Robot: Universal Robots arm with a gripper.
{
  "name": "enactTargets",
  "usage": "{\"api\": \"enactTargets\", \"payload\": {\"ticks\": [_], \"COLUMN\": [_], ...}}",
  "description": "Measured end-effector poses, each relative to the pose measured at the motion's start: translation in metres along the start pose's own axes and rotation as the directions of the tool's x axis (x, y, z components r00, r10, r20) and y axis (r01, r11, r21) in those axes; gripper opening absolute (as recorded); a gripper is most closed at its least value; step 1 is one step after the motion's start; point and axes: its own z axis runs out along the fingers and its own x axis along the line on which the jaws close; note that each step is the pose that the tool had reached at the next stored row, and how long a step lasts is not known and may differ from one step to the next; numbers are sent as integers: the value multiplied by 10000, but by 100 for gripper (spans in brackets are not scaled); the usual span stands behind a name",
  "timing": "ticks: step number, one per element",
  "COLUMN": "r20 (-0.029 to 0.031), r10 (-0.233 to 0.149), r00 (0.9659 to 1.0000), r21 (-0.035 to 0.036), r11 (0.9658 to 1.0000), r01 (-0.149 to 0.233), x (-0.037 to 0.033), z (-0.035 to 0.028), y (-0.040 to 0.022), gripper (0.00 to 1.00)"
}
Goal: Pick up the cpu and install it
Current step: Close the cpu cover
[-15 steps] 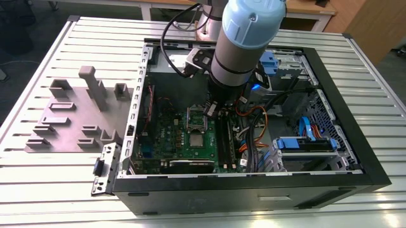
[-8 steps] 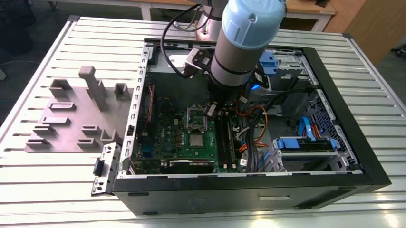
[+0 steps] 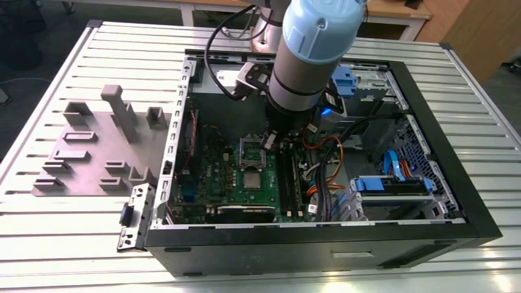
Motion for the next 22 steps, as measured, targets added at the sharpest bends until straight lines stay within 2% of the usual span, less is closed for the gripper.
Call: {"api": "enactTargets", "payload": {"ticks": [7,17,22], "r20": [22,20,18], "r10": [-1,-1,-1], "r00": [10000,10000,10000], "r21": [-11,-11,-11], "r11": [10000,10000,10000], "r01": [1,1,1], "x": [6,23,26], "z": [-37,-52,-82], "y": [29,65,83], "gripper": [11,11,11]}}
